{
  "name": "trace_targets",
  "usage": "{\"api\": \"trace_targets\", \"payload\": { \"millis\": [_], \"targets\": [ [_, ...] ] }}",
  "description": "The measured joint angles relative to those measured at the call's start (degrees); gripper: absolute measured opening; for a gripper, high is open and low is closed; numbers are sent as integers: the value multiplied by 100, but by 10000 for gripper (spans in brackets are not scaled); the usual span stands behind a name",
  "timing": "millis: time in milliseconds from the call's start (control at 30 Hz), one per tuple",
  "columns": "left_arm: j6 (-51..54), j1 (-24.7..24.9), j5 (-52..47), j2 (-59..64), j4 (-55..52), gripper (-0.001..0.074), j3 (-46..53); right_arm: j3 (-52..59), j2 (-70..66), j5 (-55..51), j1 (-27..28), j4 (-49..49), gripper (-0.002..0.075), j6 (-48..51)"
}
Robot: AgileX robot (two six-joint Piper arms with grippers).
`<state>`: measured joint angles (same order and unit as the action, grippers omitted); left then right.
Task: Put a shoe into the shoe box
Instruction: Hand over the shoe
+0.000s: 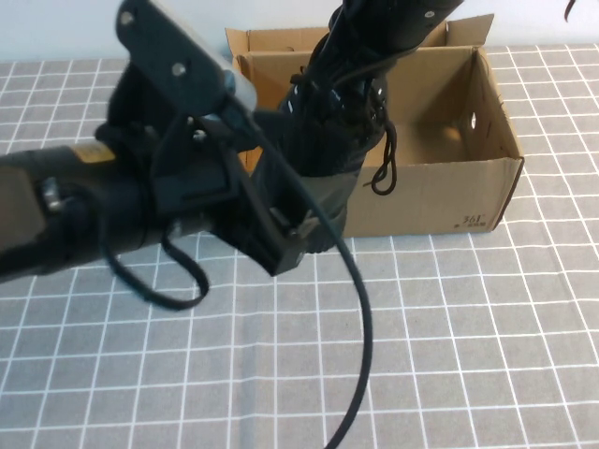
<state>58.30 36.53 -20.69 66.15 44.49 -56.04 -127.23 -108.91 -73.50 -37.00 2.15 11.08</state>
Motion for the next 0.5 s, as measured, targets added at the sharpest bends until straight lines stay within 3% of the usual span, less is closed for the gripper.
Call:
{"api": "trace_targets", "payload": {
  "millis": [167, 500],
  "targets": [
    [173, 0, 419, 407, 174, 622, 0, -9, 0, -8, 0, -23, -6, 0],
    [283, 0, 1109, 1031, 434, 629, 0, -9, 0, -8, 0, -37, -6, 0]
  ]
}}
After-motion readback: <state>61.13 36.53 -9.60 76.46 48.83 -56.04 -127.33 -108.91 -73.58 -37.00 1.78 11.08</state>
